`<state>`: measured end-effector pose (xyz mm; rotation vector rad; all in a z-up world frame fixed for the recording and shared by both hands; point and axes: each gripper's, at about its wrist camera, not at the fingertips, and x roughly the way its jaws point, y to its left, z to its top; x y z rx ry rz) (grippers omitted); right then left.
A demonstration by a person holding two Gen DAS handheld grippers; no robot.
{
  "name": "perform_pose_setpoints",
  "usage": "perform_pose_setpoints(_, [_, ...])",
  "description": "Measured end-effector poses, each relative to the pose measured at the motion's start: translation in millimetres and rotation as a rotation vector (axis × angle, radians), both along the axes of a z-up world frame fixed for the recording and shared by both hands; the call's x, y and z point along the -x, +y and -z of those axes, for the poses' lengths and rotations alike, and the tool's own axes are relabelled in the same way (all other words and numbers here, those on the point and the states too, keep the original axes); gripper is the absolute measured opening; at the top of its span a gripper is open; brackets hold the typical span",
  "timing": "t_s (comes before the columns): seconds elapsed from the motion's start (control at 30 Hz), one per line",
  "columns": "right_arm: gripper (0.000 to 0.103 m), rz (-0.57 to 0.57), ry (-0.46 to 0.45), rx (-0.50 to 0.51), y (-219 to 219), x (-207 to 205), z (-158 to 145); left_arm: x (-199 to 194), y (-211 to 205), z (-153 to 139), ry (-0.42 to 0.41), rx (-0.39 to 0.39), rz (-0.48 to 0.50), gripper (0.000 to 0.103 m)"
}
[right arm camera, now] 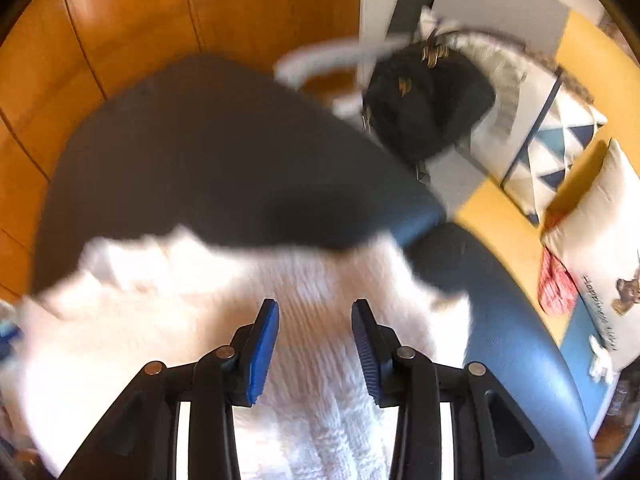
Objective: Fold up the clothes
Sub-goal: 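Grasp the sweater edge with the left gripper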
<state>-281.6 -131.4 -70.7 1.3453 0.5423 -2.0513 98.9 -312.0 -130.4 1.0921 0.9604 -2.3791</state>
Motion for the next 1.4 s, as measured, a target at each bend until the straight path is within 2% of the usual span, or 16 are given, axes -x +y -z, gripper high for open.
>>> perform_pose_setpoints(0.03, [0.039,0.005,-0.002,-0.007,-1,-1,7,-1,-2,0,0.004,-0.001,0.002,0.079])
perform_pose_setpoints(0.17, [0.039,0.023,0.013,0.046,-4,-14,-9,2,-6,-8,0.049,0.017,0.033,0.079])
perform_pose_setpoints(0.3, [0.039,-0.097,-0.002,0.101,-15,-56,-27,13,-5,-12,0.091,0.032,0.085,0.079])
perform_pose_setpoints(0.4, [0.039,-0.193,-0.044,0.118,-23,-88,-28,23,-9,-4,0.1,-0.036,0.108,0.079])
perform_pose_setpoints(0.53, [0.039,-0.245,-0.05,0.066,-37,-115,-14,30,-17,13,0.093,-0.128,0.092,0.079])
perform_pose_setpoints(0.67, [0.041,-0.201,-0.055,0.104,-31,-120,-6,34,-16,21,0.073,-0.144,0.079,0.079])
perform_pose_setpoints(0.77, [0.041,-0.174,-0.068,0.149,-26,-118,-3,40,-12,21,0.061,-0.121,0.082,0.079])
perform_pose_setpoints(0.9, [0.041,-0.182,-0.022,0.154,-23,-122,-1,48,-9,21,0.046,-0.078,0.087,0.077])
perform_pose_setpoints(0.97, [0.041,-0.181,-0.007,0.153,-22,-121,0,52,-8,21,0.034,-0.049,0.086,0.054])
perform_pose_setpoints(1.0, [0.041,-0.179,-0.003,0.154,-22,-121,1,53,-7,22,0.017,-0.026,0.085,0.046])
perform_pose_setpoints(1.03, [0.041,-0.174,-0.002,0.159,-21,-121,1,54,-6,23,-0.005,0.0,0.084,0.029])
perform_pose_setpoints(1.07, [0.041,-0.169,-0.001,0.164,-20,-121,1,55,-4,25,-0.018,0.015,0.087,0.022])
perform_pose_setpoints(1.2, [0.041,-0.155,0.016,0.172,-20,-123,1,50,-9,29,0.002,-0.003,0.094,0.02])
perform_pose_setpoints(1.3, [0.041,-0.122,0.005,0.145,-23,-125,-5,49,-20,35,0.004,-0.1,0.089,0.021])
perform_pose_setpoints(1.37, [0.041,-0.113,0.003,0.174,-24,-134,-19,44,-29,37,0.027,-0.196,0.074,0.037])
perform_pose_setpoints(1.4, [0.041,-0.131,-0.006,0.207,-24,-144,-25,41,-31,39,0.037,-0.235,0.061,0.039])
